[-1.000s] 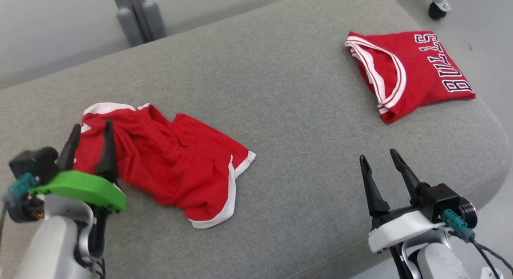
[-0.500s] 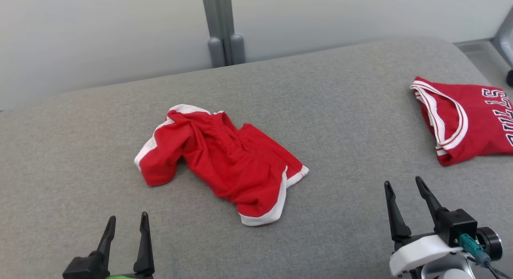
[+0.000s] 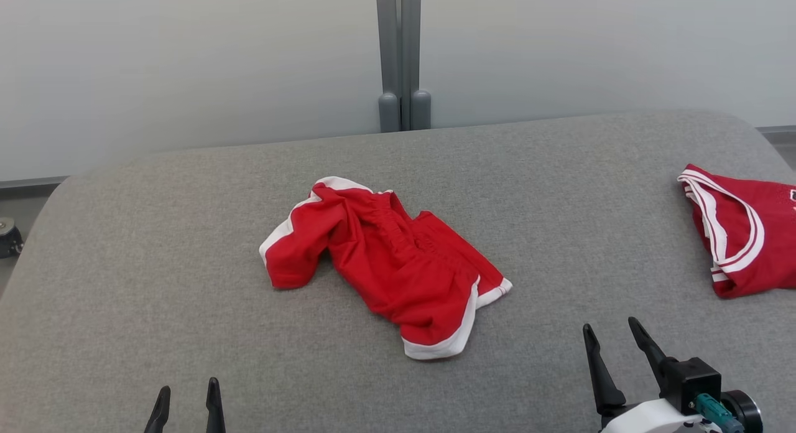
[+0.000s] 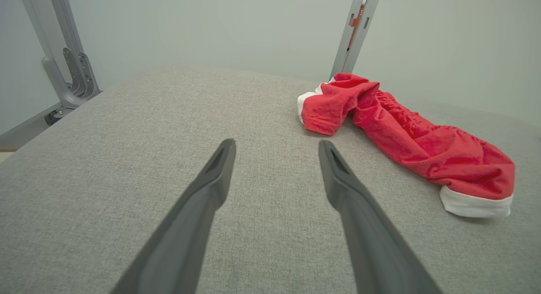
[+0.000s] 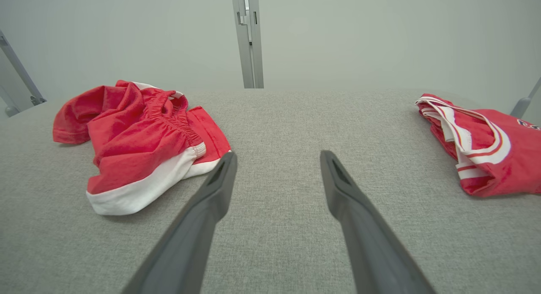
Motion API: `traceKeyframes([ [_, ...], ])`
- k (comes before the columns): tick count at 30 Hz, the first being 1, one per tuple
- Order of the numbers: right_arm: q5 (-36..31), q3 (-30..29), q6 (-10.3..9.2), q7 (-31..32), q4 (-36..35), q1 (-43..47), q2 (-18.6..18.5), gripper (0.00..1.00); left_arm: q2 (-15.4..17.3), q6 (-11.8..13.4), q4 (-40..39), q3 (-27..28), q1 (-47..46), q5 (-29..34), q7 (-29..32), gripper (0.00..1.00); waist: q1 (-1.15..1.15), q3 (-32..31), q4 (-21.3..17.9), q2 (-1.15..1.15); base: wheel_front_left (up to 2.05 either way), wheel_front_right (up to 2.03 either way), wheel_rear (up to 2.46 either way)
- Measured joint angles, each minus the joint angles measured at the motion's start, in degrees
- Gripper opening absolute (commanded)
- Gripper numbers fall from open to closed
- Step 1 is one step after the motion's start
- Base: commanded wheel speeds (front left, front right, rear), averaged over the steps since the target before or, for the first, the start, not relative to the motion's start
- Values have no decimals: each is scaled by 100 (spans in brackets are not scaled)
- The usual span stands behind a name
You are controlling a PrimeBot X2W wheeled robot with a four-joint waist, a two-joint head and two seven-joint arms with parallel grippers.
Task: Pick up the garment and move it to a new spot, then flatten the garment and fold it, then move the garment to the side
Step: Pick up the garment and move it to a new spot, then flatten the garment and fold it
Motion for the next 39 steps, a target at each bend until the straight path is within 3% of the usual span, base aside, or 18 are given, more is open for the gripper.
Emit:
traceKeyframes([
  [11, 11, 53, 0, 0, 63, -46, -2, 100, -86, -182, 96, 194, -27, 163, 1, 100, 0, 54, -150, 0, 0, 0, 0],
  [15, 25, 143, -1, 0, 82, -109, -2, 100, -86, -215, 146, 13, -164, 211, 1, 100, 0, 103, -231, 0, 0, 0, 0],
  [19, 32, 375, -1, 0, 89, -319, -1, 100, -53, -241, 349, -610, -859, 342, 36, 100, 0, 175, -398, 0, 0, 0, 0],
  [21, 69, 480, 0, 0, 82, -422, 1, 100, 68, -245, 446, -1024, -1328, 336, 328, 100, 0, 211, -515, 0, 0, 0, 0],
  [31, 460, 809, -1, 0, -10, -692, -5, 100, 838, -264, 861, -3450, -4176, -539, 3010, 100, 0, 582, -1277, 0, 0, 0, 0],
  [35, 569, 895, -1, 0, -1, -760, -8, 100, 1002, -266, 1249, -4291, -4913, -1069, 3823, 100, 0, 775, -1586, 0, 0, 0, 0],
  [39, 655, 949, -1, 0, -8, -835, -8, 100, 1272, -265, 1847, -4811, -5304, -1529, 4184, 100, 0, 961, -1958, 0, 0, 0, 0],
])
